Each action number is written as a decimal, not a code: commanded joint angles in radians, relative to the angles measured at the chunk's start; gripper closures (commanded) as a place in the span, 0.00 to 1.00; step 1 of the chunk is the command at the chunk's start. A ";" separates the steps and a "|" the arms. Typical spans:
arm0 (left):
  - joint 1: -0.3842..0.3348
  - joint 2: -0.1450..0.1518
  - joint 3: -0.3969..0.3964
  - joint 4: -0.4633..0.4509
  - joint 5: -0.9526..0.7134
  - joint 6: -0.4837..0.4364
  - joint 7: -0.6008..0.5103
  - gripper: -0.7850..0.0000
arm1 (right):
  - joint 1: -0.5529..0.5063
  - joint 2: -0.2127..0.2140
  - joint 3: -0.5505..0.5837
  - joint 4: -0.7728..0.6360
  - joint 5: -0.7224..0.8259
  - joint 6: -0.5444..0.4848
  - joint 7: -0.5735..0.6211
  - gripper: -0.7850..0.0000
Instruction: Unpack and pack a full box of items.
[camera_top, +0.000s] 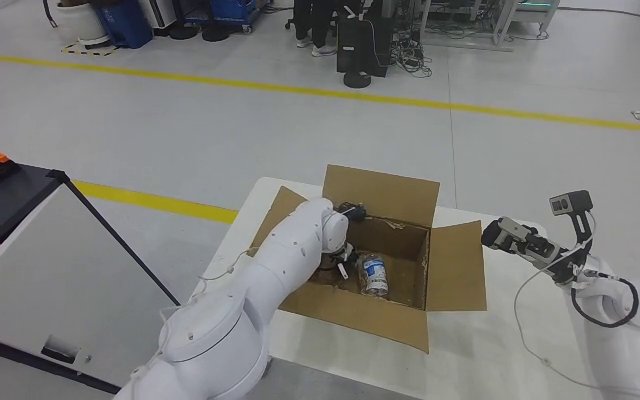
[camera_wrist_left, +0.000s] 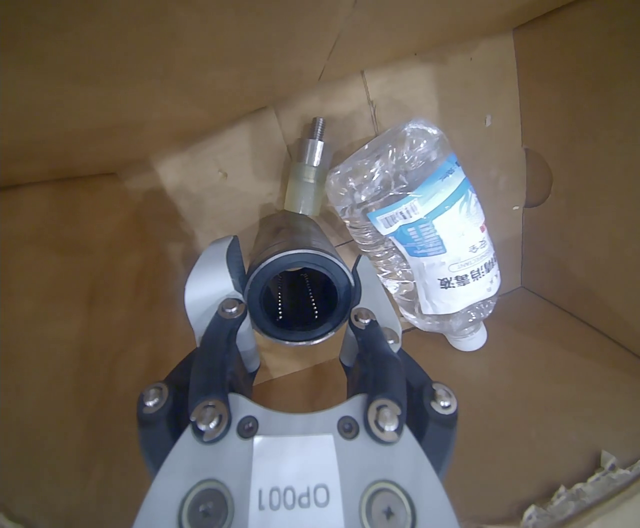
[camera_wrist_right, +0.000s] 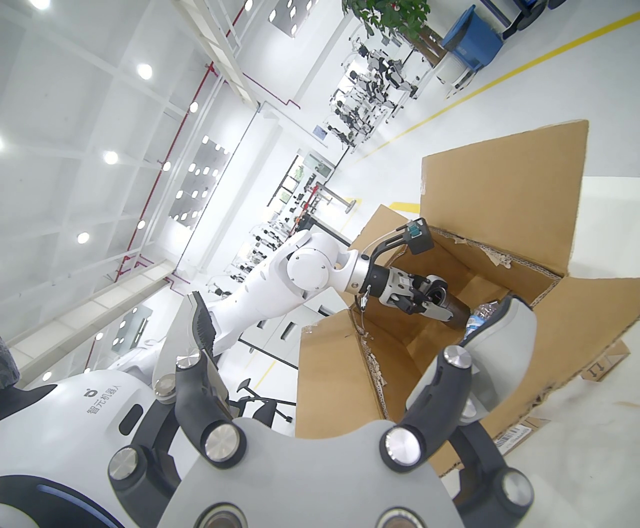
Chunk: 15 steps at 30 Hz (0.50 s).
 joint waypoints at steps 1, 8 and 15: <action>-0.007 0.000 -0.002 -0.006 0.006 0.012 -0.012 1.00 | 0.000 0.000 0.000 0.000 0.000 0.000 0.000 0.00; -0.035 0.007 -0.017 -0.035 0.014 0.054 -0.080 1.00 | 0.000 0.000 0.000 0.000 0.000 0.000 0.000 0.00; -0.045 0.024 -0.027 -0.116 0.037 0.089 -0.176 1.00 | 0.000 0.000 0.000 0.000 0.000 0.000 0.000 0.00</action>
